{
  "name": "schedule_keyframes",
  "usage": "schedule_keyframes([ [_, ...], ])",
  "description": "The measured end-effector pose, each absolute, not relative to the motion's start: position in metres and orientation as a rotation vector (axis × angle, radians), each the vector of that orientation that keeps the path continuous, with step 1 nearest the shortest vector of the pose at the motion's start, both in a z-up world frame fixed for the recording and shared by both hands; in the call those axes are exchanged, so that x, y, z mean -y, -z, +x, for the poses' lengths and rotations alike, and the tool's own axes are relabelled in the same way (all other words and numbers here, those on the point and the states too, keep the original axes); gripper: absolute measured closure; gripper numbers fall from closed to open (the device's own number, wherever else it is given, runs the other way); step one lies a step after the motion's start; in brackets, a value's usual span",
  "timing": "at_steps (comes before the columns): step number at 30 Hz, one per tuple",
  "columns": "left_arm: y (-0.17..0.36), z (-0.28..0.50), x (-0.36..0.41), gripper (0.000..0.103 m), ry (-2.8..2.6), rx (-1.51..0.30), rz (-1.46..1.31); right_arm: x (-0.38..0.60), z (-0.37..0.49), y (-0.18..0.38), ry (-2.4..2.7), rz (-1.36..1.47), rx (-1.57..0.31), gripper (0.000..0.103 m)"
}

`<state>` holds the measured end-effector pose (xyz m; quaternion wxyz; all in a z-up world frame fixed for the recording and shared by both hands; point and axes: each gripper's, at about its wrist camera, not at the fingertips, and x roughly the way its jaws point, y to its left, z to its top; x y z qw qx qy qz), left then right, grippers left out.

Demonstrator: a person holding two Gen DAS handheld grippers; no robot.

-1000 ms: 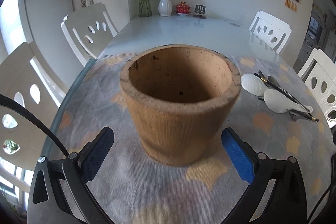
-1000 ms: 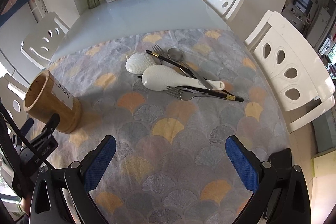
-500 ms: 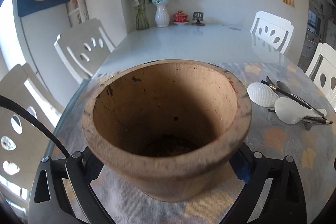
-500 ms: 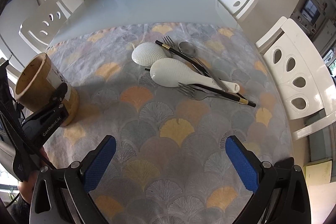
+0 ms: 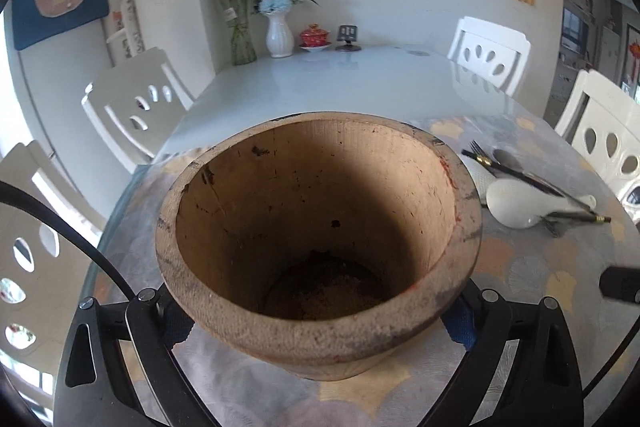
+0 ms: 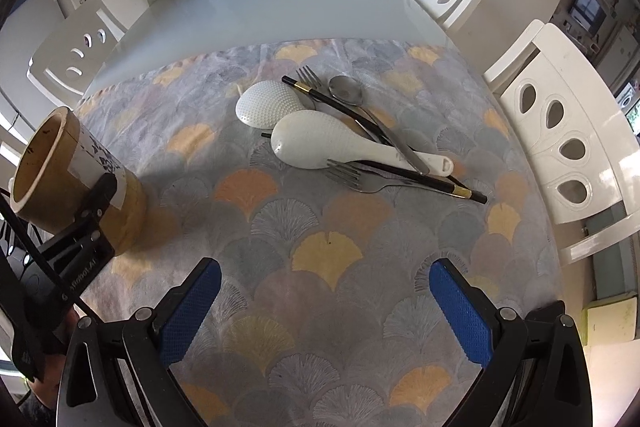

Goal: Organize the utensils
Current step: 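Grasp the tall wooden holder with the left tool and lift it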

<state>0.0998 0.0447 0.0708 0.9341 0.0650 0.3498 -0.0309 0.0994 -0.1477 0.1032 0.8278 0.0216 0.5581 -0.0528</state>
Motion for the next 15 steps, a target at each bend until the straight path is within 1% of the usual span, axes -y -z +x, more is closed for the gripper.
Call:
schedule_keyframes([
  [3,-0.063,0.099,-0.040,0.006,0.059,-0.727,0.147,0.156,0.102,-0.109,0.124,0.045,-1.164,0.000],
  [9,-0.066,0.100,-0.042,0.005,0.059,-0.764,0.131,0.173,0.112,-0.119,0.131,0.081,-1.136,0.000],
  [15,-0.067,0.099,-0.036,0.005,0.045,-0.796,0.146,0.169,0.115,-0.129,0.080,0.066,-1.101,0.000],
])
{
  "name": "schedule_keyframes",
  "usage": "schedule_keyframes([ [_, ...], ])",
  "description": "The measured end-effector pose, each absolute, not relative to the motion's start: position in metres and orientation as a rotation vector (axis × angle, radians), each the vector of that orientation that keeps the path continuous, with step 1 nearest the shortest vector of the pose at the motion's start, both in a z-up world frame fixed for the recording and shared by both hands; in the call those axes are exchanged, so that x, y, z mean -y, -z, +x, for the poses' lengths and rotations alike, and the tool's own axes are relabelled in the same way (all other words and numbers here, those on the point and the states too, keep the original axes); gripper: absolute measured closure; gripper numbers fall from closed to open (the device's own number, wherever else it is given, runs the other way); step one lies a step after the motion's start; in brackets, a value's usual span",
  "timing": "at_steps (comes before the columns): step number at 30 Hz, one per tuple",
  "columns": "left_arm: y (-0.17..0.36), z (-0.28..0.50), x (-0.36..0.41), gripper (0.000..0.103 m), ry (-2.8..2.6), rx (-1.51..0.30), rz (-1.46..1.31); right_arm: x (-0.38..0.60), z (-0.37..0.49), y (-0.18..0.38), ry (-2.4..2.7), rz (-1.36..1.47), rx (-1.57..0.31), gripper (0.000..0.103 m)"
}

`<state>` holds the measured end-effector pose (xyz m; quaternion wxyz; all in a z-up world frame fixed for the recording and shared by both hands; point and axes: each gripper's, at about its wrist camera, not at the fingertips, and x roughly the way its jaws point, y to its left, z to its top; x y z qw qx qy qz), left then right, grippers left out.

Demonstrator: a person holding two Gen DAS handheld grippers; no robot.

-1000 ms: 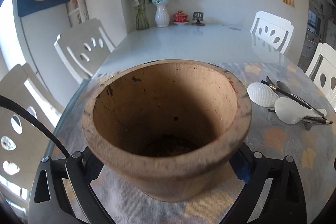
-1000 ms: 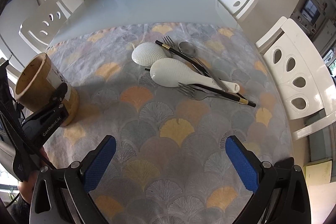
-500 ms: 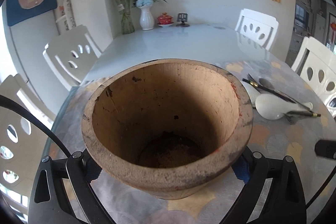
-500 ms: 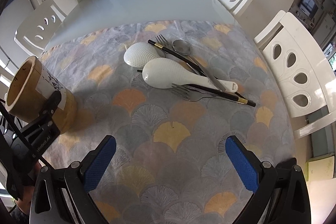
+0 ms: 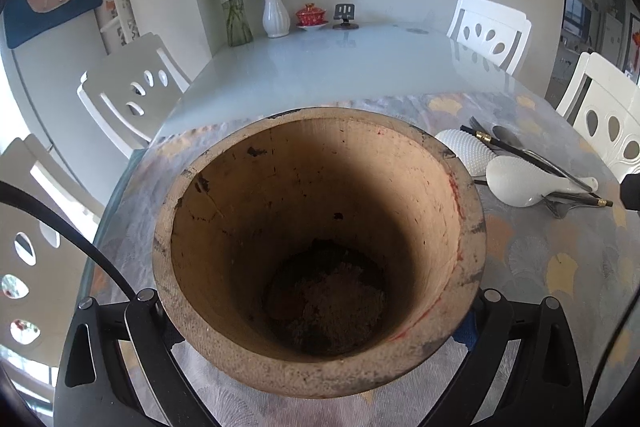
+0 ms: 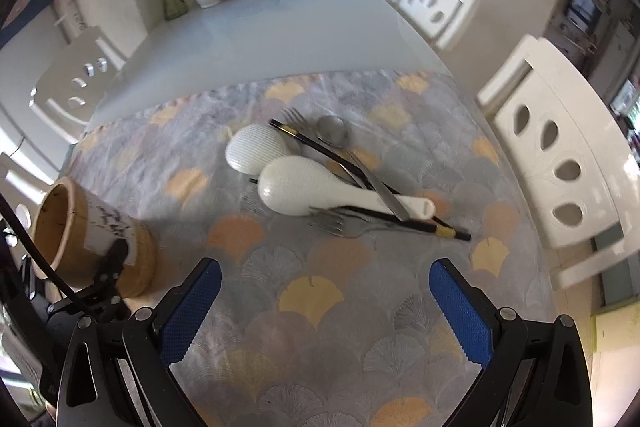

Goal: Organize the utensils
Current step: 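Grasp the tall wooden holder with the left tool and lift it, then close the right tool on the metal spoon in the utensil pile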

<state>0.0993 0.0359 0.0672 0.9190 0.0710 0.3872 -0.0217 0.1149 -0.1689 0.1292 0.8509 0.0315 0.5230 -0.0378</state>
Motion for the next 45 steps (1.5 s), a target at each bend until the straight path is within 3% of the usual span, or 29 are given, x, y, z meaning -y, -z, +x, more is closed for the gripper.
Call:
schedule_keyframes([
  [14,-0.080,0.096,-0.045,0.001,0.062,-0.768,0.094,0.196,0.136,-0.168,-0.077,-0.014,-0.998,0.000],
  [21,-0.073,0.095,-0.040,0.001,0.007,-0.785,0.114,0.230,0.184,-0.152,-0.055,0.148,-1.066,0.000],
  [27,-0.063,0.087,-0.035,0.001,-0.023,-0.823,0.165,0.250,0.233,-0.114,-0.076,0.234,-1.193,0.008],
  [33,-0.062,0.080,-0.033,0.001,-0.049,-0.831,0.195,0.242,0.267,-0.083,-0.130,0.181,-1.247,0.028],
  [35,-0.062,0.081,-0.034,0.001,-0.050,-0.841,0.180,0.239,0.278,-0.072,-0.138,0.160,-1.272,0.043],
  [38,-0.060,0.083,-0.033,0.001,-0.056,-0.848,0.181,0.237,0.290,-0.052,-0.142,0.135,-1.319,0.050],
  [45,-0.060,0.085,-0.028,0.001,-0.064,-0.850,0.206,0.231,0.299,-0.028,-0.166,0.102,-1.354,0.054],
])
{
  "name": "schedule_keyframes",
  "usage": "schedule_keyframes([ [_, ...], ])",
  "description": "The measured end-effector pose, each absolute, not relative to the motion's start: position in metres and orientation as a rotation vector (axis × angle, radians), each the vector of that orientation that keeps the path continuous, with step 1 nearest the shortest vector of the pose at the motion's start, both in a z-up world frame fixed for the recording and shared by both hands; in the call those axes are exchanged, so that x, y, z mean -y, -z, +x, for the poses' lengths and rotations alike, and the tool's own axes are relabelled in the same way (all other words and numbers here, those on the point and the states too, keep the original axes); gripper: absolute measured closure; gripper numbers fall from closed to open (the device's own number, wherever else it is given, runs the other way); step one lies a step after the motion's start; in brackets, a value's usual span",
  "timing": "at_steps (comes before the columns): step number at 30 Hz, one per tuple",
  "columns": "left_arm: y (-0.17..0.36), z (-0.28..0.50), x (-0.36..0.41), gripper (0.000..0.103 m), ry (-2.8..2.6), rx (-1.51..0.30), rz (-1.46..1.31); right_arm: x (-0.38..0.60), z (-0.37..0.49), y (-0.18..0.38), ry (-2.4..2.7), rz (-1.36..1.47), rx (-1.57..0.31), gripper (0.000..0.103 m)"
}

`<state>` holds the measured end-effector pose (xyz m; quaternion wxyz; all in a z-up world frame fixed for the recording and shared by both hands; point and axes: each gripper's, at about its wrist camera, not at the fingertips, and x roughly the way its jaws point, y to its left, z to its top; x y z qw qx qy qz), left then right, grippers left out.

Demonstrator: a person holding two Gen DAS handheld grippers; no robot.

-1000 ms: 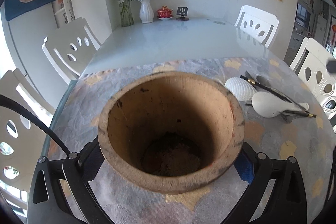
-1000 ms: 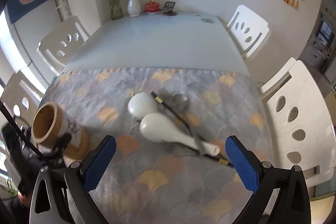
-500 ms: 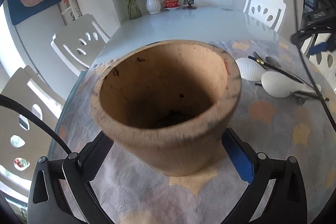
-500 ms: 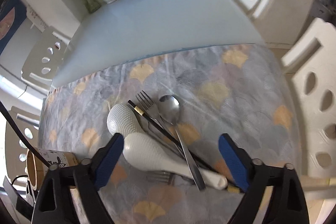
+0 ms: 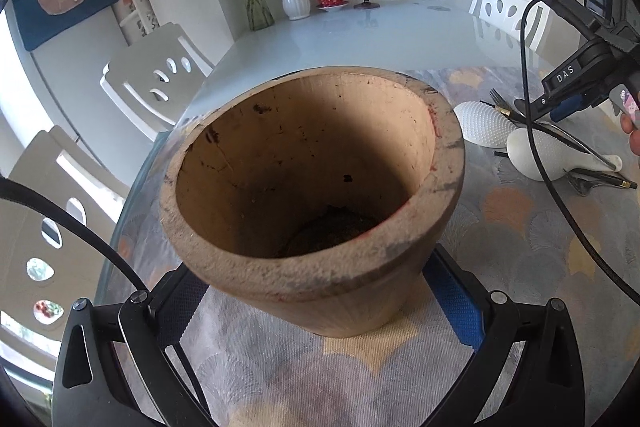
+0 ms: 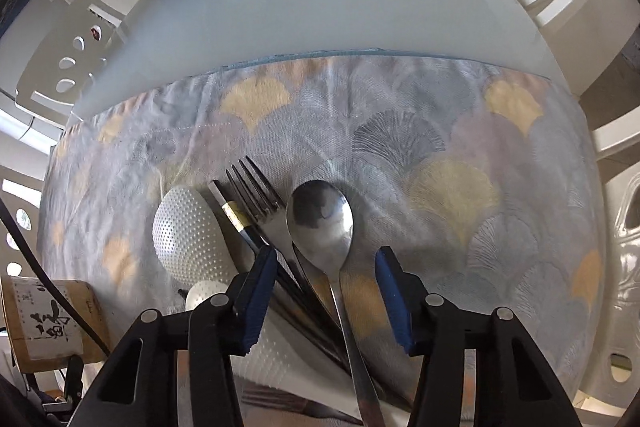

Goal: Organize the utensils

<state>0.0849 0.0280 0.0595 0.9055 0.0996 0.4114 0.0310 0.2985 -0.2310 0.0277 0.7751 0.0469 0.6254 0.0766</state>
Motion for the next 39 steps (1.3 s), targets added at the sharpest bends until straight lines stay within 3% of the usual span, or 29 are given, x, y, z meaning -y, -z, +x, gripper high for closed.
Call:
schedule_keyframes([
  [12,-0.055,0.087,-0.026,0.001,-0.070,-0.865,0.219,0.215,0.311,-0.020,-0.145,0.009,-1.344,0.057],
  [19,-0.054,0.085,-0.023,0.001,-0.076,-0.865,0.226,0.200,0.313,-0.022,-0.165,-0.049,-1.312,0.068],
  [30,-0.058,0.079,-0.022,0.001,-0.093,-0.842,0.227,0.208,0.272,-0.078,-0.240,0.002,-1.163,0.068],
  [31,-0.058,0.078,-0.022,0.001,-0.096,-0.841,0.224,0.209,0.269,-0.082,-0.240,0.015,-1.153,0.075],
  [32,-0.058,0.078,-0.023,0.001,-0.098,-0.840,0.219,0.212,0.262,-0.088,-0.239,0.030,-1.145,0.096],
  [39,-0.060,0.074,-0.025,0.001,-0.099,-0.830,0.214,0.220,0.220,-0.113,-0.266,0.091,-1.111,0.097],
])
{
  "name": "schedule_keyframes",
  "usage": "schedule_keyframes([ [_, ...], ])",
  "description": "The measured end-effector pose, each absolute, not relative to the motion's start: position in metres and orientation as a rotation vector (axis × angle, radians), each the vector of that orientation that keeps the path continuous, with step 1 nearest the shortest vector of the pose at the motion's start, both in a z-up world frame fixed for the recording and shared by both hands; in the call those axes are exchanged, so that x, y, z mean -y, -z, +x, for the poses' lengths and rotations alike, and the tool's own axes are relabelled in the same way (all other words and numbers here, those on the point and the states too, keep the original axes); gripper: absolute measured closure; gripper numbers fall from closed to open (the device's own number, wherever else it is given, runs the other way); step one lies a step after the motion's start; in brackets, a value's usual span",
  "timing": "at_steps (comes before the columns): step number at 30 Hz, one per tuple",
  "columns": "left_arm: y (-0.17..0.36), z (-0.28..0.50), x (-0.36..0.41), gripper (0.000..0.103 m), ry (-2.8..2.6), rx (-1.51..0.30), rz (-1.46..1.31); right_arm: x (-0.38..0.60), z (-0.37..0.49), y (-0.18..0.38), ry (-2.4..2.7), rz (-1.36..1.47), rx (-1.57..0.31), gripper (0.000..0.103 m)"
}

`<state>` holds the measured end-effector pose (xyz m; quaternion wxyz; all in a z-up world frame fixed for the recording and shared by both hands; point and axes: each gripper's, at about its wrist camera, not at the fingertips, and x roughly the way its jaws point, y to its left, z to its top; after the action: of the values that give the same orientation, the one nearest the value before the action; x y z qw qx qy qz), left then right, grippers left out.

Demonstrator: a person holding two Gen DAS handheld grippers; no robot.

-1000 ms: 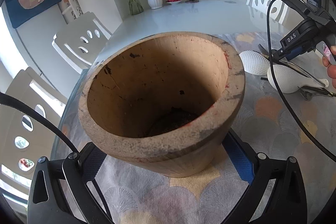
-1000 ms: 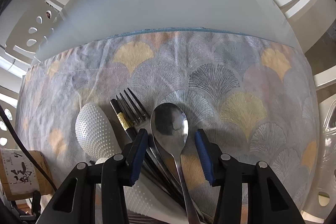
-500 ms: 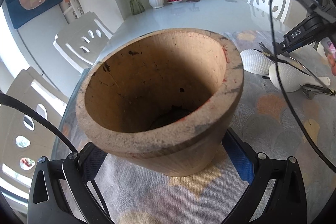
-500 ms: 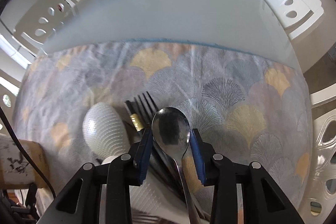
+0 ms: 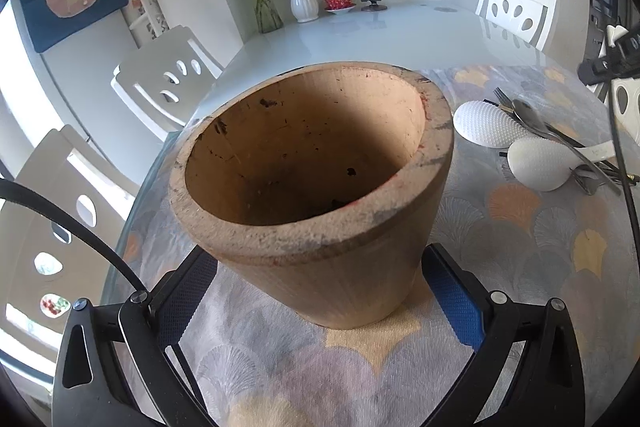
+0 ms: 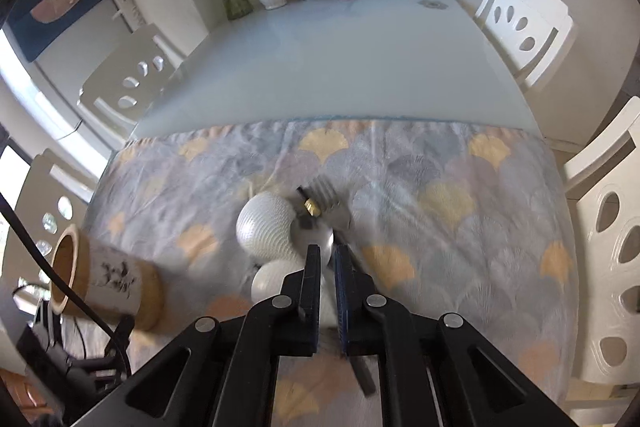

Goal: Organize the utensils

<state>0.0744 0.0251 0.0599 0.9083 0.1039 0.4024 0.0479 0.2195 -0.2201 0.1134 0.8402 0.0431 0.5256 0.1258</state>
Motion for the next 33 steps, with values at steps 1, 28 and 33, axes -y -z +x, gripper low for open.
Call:
schedule_keyframes([
  [1,-0.060,0.075,-0.026,0.001,-0.097,-0.830,0.212,0.219,0.219,-0.112,-0.276,0.081,-1.129,0.095],
  [28,-0.056,0.078,-0.024,0.001,-0.095,-0.832,0.222,0.182,0.257,-0.070,-0.244,-0.073,-1.149,0.068],
  [33,-0.057,0.076,-0.024,0.001,-0.095,-0.824,0.222,0.196,0.228,-0.110,-0.225,-0.001,-1.074,0.068],
])
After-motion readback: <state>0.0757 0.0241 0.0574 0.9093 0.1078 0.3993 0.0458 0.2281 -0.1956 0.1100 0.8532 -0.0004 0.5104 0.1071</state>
